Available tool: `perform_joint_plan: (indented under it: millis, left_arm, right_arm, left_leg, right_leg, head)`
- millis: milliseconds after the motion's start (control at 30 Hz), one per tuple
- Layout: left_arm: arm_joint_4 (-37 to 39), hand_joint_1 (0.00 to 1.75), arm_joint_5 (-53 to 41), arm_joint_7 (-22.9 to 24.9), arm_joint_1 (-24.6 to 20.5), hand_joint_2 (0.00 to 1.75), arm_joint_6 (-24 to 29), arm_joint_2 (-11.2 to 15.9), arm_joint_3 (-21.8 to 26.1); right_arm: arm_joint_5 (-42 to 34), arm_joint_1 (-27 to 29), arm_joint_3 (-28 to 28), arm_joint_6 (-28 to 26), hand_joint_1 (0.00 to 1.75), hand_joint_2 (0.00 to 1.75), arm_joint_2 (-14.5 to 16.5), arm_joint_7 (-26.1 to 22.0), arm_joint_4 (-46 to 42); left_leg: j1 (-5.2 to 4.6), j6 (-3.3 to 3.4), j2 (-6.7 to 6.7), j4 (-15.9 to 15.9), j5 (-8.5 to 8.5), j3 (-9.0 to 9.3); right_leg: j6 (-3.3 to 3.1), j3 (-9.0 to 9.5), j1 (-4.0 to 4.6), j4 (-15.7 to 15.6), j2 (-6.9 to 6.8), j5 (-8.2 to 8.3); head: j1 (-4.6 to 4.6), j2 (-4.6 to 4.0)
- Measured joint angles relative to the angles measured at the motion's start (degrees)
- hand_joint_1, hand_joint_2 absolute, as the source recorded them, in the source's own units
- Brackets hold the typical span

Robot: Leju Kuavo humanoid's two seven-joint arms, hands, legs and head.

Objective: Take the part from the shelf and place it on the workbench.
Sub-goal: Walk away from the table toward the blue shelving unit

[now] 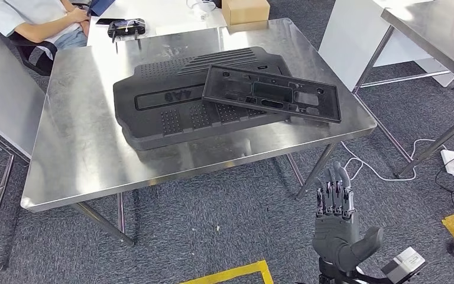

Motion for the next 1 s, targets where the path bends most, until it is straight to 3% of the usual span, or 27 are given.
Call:
perform_joint_plan:
  millis: [67, 100, 200, 267, 367, 400, 433, 500, 567, 600, 700, 733, 800, 867, 900, 933, 967, 1000]
  left_arm:
    - [0.00, 0.00, -0.19, -0.10, -0.04, 0.00, 0.00, 0.08, 0.00]
    - [0.01, 0.00, -0.26, -0.14, -0.07, 0.00, 0.00, 0.09, 0.00]
    - [0.01, 0.00, -0.44, -0.23, -0.16, 0.00, 0.01, 0.12, -0.01]
    - [-0.01, 0.00, -0.49, -0.26, -0.19, 0.00, 0.02, 0.16, 0.00]
    - [-0.02, 0.00, -0.52, -0.27, -0.19, 0.00, 0.02, 0.23, 0.00]
    - [-0.02, 0.00, -0.54, -0.27, -0.18, 0.00, 0.02, 0.23, 0.00]
    - [-0.02, 0.00, -0.56, -0.27, -0.18, 0.00, 0.02, 0.22, 0.00]
    - [-0.02, 0.00, -0.62, -0.27, -0.18, 0.00, 0.02, 0.21, 0.00]
    - [-0.02, 0.00, -0.69, -0.27, -0.16, 0.00, 0.01, 0.19, 0.00]
    - [-0.02, 0.00, -0.72, -0.27, -0.16, 0.00, 0.02, 0.19, 0.00]
    - [0.00, 0.00, -0.77, -0.24, -0.11, 0.00, 0.12, 0.14, 0.00]
    - [0.01, 0.00, -0.79, -0.23, -0.08, 0.00, 0.18, 0.15, 0.01]
    - [0.01, 0.00, -0.90, -0.22, 0.00, 0.00, 0.27, 0.20, 0.01]
    - [0.01, 0.00, -1.10, -0.05, 0.04, 0.00, 0.29, 0.20, -0.01]
    - [0.01, 0.00, -1.26, 0.07, 0.06, 0.00, 0.31, 0.21, -0.01]
    - [0.01, 0.00, -1.43, 0.19, 0.08, 0.00, 0.33, 0.21, -0.01]
    - [0.01, 0.00, -1.62, 0.27, 0.09, 0.00, 0.35, 0.23, 0.00]
    - [0.01, 0.00, -1.83, 0.30, 0.10, 0.00, 0.38, 0.26, 0.00]
  right_arm:
    - [0.07, -0.02, 0.11, -0.34, 0.00, 0.00, -0.11, 0.01, 0.30]
    - [0.12, -0.04, 0.17, -0.53, 0.00, 0.00, -0.16, 0.02, 0.41]
    - [0.20, -0.03, 0.27, -0.98, 0.00, 0.00, -0.39, 0.02, 0.61]
    - [0.20, -0.02, 0.27, -1.08, 0.00, 0.00, -0.59, 0.02, 0.69]
    - [0.20, -0.03, 0.27, -1.17, 0.00, 0.00, -0.81, 0.02, 0.95]
    - [0.20, -0.03, 0.27, -1.28, 0.00, 0.00, -0.89, 0.03, 1.09]
    - [0.24, -0.03, 0.27, -1.53, 0.00, 0.00, -0.98, 0.08, 1.23]
    - [0.76, -0.03, 0.27, -2.61, 0.00, 0.00, -1.16, 0.33, 1.49]
    - [1.87, 0.03, 0.27, -4.26, 0.00, 0.00, -1.31, 0.71, 1.66]
    - [2.70, 0.12, 0.27, -5.34, 0.00, 0.00, -1.36, 1.00, 1.73]
    - [7.74, 0.64, 0.27, -10.93, 0.00, 0.00, -1.57, 3.68, 2.38]
    - [9.90, 0.89, 0.27, -13.06, 0.00, 0.00, -1.77, 5.05, 2.95]
    - [12.75, 1.60, 0.27, -15.72, 0.00, 0.00, -2.46, 7.54, 4.84]
    - [13.76, 2.47, 0.25, -16.66, 0.00, 0.00, -3.45, 9.71, 8.03]
    - [14.04, 2.85, 0.21, -16.76, 0.00, 0.00, -3.98, 10.62, 10.02]
    - [14.21, 3.12, 0.13, -16.58, 0.00, 0.00, -4.48, 11.41, 12.31]
    - [14.32, 3.30, -0.02, -16.02, 0.00, 0.00, -4.92, 12.03, 14.84]
    - [14.55, 3.36, -0.23, -15.26, 0.00, 0.00, -5.31, 12.44, 17.77]
  left_leg:
    - [0.02, 0.35, -0.25, -5.68, 1.46, 3.74]
    - [-0.07, 0.70, -0.37, -6.66, 1.49, 4.16]
    - [-0.23, 2.27, -0.37, -6.88, 2.20, 3.08]
    - [-0.16, 3.41, -0.18, -7.12, 3.17, 2.01]
    - [-0.34, 3.94, -0.02, -7.09, 4.52, 0.12]
    - [-0.42, 3.93, 0.01, -7.08, 4.94, -0.45]
    - [-0.47, 3.89, 0.02, -7.07, 5.35, -0.96]
    - [-0.52, 3.66, -0.03, -7.07, 6.15, -1.76]
    - [-0.62, 3.14, -0.12, -7.13, 6.92, -2.22]
    - [-0.64, 2.78, -0.14, -7.19, 7.28, -2.27]
    - [-0.48, 1.54, -0.09, -7.65, 8.11, -2.24]
    - [-0.42, 1.26, -0.07, -7.20, 7.37, -2.46]
    - [-0.32, 0.94, -0.04, -3.03, 3.13, -3.76]
    - [-0.29, 0.59, -0.04, 4.35, -1.88, -5.66]
    - [-0.25, 0.41, -0.03, 7.02, -2.98, -5.99]
    - [-0.19, 0.29, -0.02, 7.68, -2.88, -5.35]
    - [-0.11, 0.21, 0.00, 6.04, -1.81, -3.63]
    - [0.01, 0.15, 0.00, 2.36, -0.26, -0.93]
  right_leg:
    - [0.45, -0.59, 0.23, 0.72, 0.04, 0.14]
    - [0.77, -0.82, 0.40, 0.93, 0.07, 0.29]
    - [1.97, -1.77, 0.50, 1.19, 0.21, 0.75]
    - [1.89, -3.75, 0.43, 4.34, 0.29, -1.50]
    - [1.32, -7.89, 0.34, 15.18, 0.30, -7.39]
    - [1.51, -8.22, 0.35, 17.23, 0.30, -8.17]
    - [1.86, -7.34, 0.36, 16.96, 0.30, -8.00]
    - [2.49, -2.14, 0.41, 9.86, 0.29, -5.93]
    - [2.33, 3.18, 0.71, 1.95, 0.31, -4.36]
    - [2.05, 4.25, 0.91, -0.01, 0.32, -4.09]
    - [0.83, 3.63, 0.94, -0.90, 0.32, -3.27]
    - [0.24, 3.44, 0.71, -1.13, 0.28, -2.80]
    - [-0.68, 2.92, 0.27, -1.45, 0.14, -1.89]
    - [-0.95, 2.21, 0.44, -1.38, -0.05, -1.27]
    - [-0.89, 1.93, 0.49, -1.31, -0.13, -0.97]
    - [-0.77, 1.68, 0.50, -1.20, -0.16, -0.71]
    - [-0.65, 1.48, 0.46, -1.01, -0.17, -0.52]
    - [-0.52, 1.25, 0.40, -0.68, -0.17, -0.41]
  head:
    - [0.06, 0.00]
    - [0.09, 0.00]
    - [0.29, 0.00]
    - [0.49, 0.00]
    - [0.65, 0.00]
    - [0.66, 0.00]
    - [0.66, 0.00]
    - [0.68, 0.00]
    - [0.60, 0.00]
    - [0.59, 0.00]
    - [0.51, 0.00]
    - [0.43, 0.00]
    - [0.24, 0.00]
    - [0.09, 0.00]
    - [0.09, 0.00]
    - [0.06, 0.00]
    - [0.06, 0.00]
    - [0.05, 0.00]
